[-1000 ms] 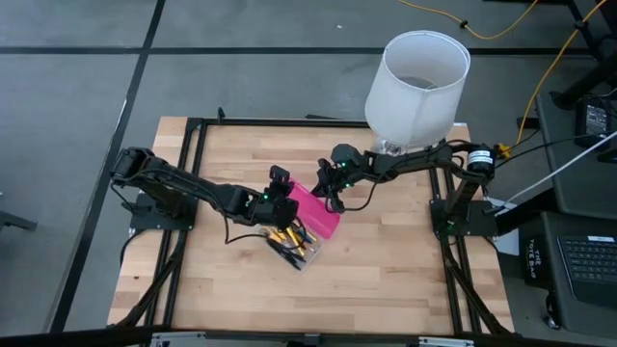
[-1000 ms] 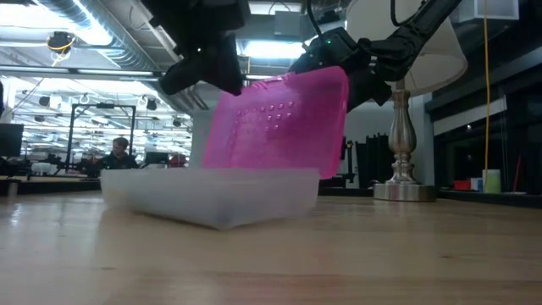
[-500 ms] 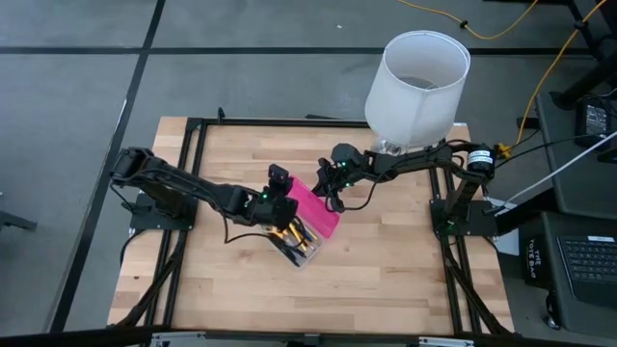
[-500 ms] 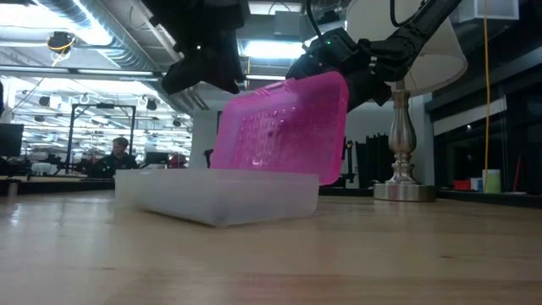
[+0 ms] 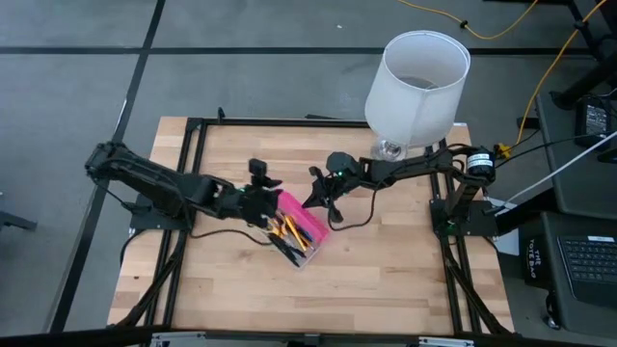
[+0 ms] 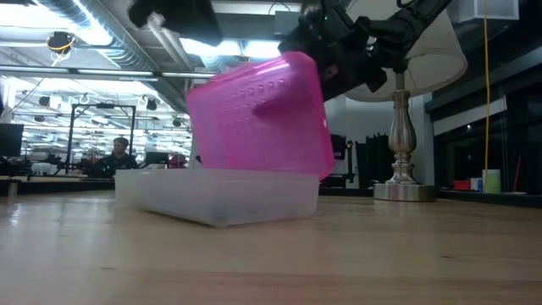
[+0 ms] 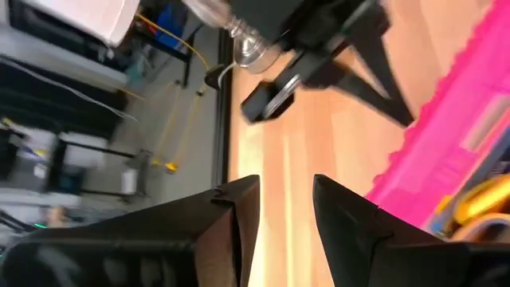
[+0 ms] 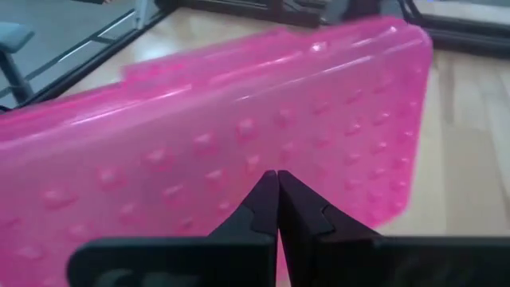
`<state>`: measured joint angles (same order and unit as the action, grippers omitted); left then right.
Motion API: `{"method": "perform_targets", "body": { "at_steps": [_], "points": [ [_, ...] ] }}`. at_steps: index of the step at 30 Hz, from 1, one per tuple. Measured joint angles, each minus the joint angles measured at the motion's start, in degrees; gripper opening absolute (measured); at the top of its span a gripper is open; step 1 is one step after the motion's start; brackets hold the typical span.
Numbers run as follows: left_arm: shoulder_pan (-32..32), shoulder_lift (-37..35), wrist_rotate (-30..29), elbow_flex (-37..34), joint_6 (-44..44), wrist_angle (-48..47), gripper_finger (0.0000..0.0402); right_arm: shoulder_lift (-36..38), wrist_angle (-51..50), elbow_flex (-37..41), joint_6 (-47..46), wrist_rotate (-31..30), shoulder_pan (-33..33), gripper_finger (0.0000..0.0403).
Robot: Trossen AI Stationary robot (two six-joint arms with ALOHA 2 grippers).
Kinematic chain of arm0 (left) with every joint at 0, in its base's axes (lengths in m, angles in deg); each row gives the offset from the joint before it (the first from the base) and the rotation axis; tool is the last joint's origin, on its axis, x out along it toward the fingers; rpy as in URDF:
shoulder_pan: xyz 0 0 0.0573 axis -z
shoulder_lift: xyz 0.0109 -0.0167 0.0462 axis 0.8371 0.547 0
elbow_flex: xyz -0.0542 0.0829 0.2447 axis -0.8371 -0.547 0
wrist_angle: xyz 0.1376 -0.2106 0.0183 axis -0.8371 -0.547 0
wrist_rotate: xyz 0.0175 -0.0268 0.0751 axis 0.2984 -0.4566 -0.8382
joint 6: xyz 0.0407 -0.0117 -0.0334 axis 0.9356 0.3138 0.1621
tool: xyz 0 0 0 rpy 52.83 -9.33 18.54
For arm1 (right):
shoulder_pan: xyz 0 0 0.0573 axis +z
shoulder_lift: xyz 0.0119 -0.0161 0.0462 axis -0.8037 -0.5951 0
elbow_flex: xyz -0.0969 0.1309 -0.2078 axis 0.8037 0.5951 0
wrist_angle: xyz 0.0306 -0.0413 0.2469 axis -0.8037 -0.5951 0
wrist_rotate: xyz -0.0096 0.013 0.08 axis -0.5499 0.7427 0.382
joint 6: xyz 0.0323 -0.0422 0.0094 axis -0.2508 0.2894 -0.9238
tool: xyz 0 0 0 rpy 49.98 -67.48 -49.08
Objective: Pick & place school supplies into a supply box
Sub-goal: Close the pink supply box, then return to Home Position
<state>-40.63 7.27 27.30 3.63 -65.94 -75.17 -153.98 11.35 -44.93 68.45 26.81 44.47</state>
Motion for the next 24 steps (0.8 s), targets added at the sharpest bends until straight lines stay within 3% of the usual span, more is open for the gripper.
{"method": "perform_targets", "body": {
  "at_steps": [5,12,15,18,24],
  "points": [
    [-0.04,-5.48,2.01,0.00,-7.85,-4.86,0.0111,-0.16,2.99,-0.11,0.88,-0.94,3.08,0.0008],
    [0.65,-8.24,2.15,0.00,-13.41,-7.15,0.0105,-8.96,20.02,-0.46,1.29,-0.31,5.70,0.0008],
    [1.64,-8.58,2.50,0.00,-13.55,-7.85,0.0102,-8.79,15.72,-2.02,0.43,-0.52,5.11,0.0008],
    [2.57,-9.49,3.28,-0.89,-13.55,-8.39,0.0102,-4.09,7.61,-2.99,-0.86,-0.69,4.06,0.0008],
    [2.77,-17.74,5.44,-10.26,-13.29,0.31,0.0102,3.57,-2.35,-2.99,1.17,-9.78,3.56,0.0008]
  ]
}}
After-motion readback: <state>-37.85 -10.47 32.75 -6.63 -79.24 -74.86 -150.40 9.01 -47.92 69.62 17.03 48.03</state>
